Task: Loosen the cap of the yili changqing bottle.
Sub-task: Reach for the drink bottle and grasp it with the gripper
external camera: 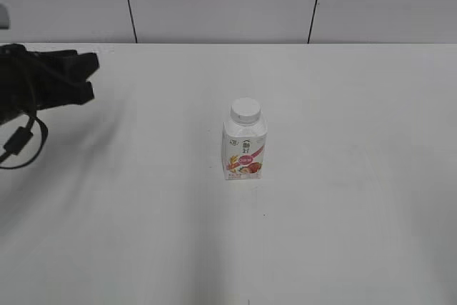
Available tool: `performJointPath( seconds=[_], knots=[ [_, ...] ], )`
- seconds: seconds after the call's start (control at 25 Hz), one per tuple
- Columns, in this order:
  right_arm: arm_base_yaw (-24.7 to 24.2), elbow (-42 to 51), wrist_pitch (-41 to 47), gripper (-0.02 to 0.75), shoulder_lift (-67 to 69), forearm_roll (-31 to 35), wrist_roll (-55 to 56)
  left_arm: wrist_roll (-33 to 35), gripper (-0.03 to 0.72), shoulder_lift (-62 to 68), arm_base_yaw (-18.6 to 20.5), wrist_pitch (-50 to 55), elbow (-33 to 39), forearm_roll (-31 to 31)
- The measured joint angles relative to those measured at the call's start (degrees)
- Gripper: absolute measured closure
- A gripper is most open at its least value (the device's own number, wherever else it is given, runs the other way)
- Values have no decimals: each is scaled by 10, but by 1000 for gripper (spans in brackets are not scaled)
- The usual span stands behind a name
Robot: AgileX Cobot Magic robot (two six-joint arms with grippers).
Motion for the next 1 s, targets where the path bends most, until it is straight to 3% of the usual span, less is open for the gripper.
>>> performJointPath(
  seconds=[0.2, 0.48, 0.76, 1.0],
  knots=[
    [0, 0, 0, 186, 0, 0, 0, -11, 445, 63, 10, -74, 0, 159],
    [0, 0, 0, 186, 0, 0, 0, -12, 427, 131, 17, -140, -12, 251],
    [0, 0, 0, 186, 0, 0, 0, -81, 54, 201, 18, -174, -81, 360],
    [0, 0, 0, 186, 0, 0, 0, -168, 59, 255, 17, -177, -176, 480]
  ],
)
